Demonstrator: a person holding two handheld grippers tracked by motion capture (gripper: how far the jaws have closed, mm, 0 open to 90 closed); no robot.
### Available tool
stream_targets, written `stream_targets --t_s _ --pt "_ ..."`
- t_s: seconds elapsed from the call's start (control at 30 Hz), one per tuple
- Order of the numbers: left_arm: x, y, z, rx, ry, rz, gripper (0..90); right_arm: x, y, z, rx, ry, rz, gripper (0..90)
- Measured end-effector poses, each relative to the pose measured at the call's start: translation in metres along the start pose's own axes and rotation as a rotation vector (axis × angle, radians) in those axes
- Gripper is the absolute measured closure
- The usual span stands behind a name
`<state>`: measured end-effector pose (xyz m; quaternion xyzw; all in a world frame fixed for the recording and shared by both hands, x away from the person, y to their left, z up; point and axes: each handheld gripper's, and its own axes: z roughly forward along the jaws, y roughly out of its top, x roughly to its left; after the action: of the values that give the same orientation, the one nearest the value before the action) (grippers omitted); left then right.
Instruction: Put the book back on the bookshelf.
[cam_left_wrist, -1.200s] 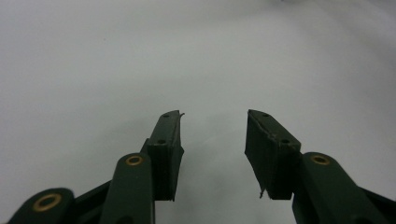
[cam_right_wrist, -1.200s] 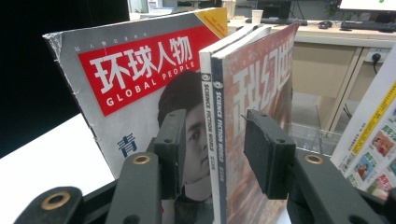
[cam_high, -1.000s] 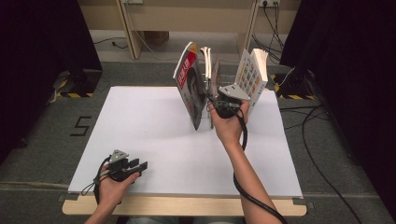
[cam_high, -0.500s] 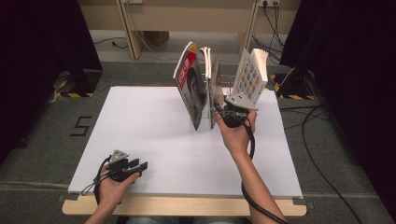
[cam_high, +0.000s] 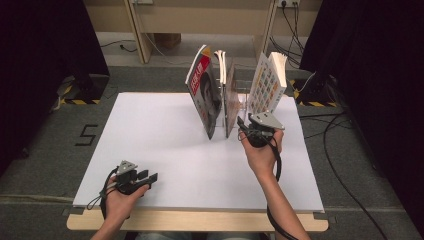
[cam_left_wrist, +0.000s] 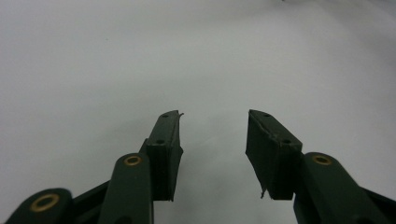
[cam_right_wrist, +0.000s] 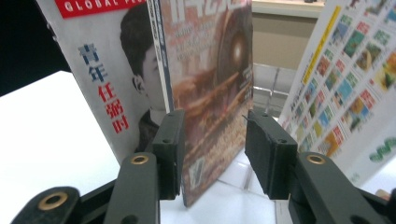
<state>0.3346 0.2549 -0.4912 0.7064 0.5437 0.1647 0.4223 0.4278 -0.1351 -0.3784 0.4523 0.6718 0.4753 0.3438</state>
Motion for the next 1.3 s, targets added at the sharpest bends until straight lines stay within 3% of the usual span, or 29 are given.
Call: stream_targets --t_s 0.73,1.3 --pt "0.003 -0.001 -0.001 0.0 0.01 -0.006 53.2 -0.03 -0.048 -0.032 0.058 -0.051 0.05 57.9" --pt "0.006 -0.001 -0.001 -0.006 0.019 -0.015 52.5 -0.052 -0.091 -0.052 0.133 -0.102 0.086 57.7"
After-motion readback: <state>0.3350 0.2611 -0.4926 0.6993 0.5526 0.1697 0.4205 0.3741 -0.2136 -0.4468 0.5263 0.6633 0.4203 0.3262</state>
